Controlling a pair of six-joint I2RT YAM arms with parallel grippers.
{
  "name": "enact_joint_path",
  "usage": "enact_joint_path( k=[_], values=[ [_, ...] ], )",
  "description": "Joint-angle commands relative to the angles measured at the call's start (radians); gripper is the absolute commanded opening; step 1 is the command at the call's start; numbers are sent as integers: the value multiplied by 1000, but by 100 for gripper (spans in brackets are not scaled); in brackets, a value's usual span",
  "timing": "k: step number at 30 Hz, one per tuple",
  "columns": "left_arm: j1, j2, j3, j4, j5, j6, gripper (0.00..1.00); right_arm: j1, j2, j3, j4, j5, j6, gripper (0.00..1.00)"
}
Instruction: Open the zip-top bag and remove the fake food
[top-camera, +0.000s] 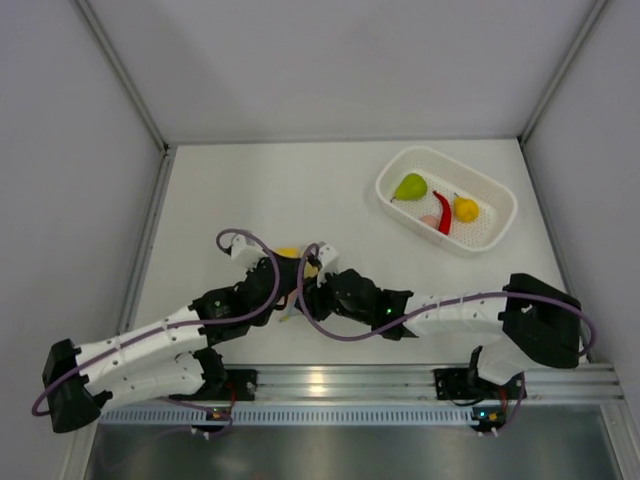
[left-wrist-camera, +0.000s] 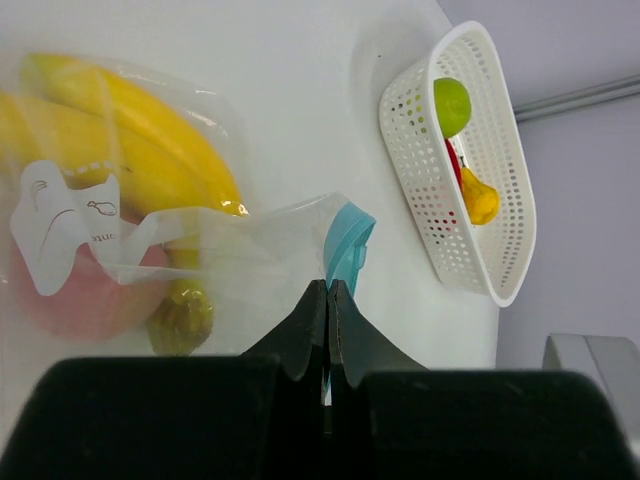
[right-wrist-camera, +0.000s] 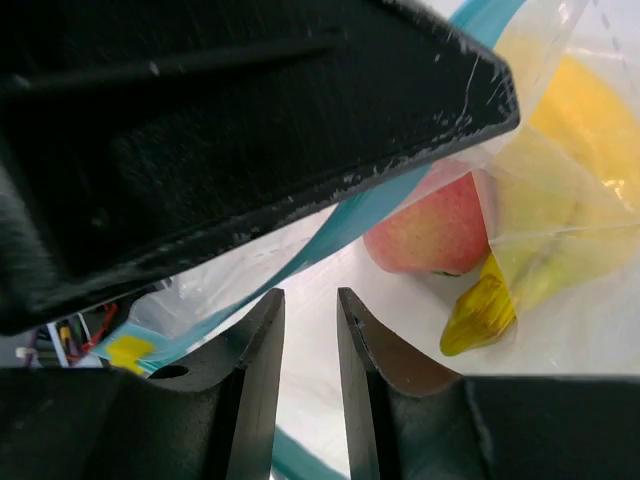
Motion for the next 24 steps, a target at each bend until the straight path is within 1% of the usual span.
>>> enact_joint_path(
  k=[1,5,8,10,11,12,14,15,16,18,20,24],
  values=[
    [-3,-33,-6,82,-18,-29,0,5,-67,-5,59,30,25,28],
    [-5,-34,9,84,-6,-47,0,7,-33,19,71,-41,14,29],
    [-3,-28,34,85,17,-70,0,8,24,59,77,-30,14,29],
    [-5,-26,46,84,28,-88,0,8,56,90,73,40,33,29],
    [-3,-28,47,84,31,-95,0,10,65,97,62,121,42,32],
    [-5,-28,47,85,36,-117,0,10,82,106,62,169,72,34],
    [-9,-30,47,84,37,-140,0,10,102,117,70,252,93,35],
    [-13,-28,47,84,34,-165,0,8,117,122,77,333,109,35],
    [-17,-25,49,84,34,-176,0,8,124,123,83,370,123,35],
    [-25,-20,53,85,28,-208,0,2,145,120,120,415,136,36],
    [-39,-8,72,87,24,-217,0,-9,159,126,120,404,156,36],
    [-68,10,112,85,-1,-213,0,-50,212,162,30,372,223,36]
  ],
)
